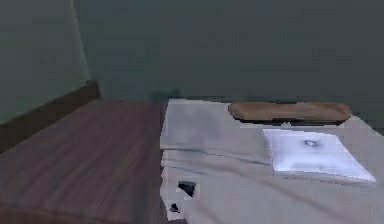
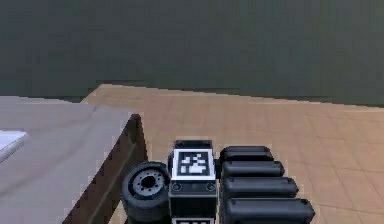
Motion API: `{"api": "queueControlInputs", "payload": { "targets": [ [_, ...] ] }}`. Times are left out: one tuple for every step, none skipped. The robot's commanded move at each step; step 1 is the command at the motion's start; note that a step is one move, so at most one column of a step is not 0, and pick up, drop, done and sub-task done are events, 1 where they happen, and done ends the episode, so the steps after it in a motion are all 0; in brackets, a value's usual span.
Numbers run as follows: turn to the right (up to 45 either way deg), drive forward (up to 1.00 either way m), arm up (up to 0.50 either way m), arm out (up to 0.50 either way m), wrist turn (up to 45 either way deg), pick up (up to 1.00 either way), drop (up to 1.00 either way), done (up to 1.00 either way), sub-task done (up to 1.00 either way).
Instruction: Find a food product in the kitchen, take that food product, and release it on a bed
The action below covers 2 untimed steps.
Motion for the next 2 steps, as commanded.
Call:
{"api": "queueControlInputs", "payload": {
  "targets": [
    [-45.0,0.0,0.0,0.0,0.0,0.0,0.0,0.0,0.0],
    [-45.0,0.0,0.0,0.0,0.0,0.0,0.0,0.0,0.0]
  ]
}}
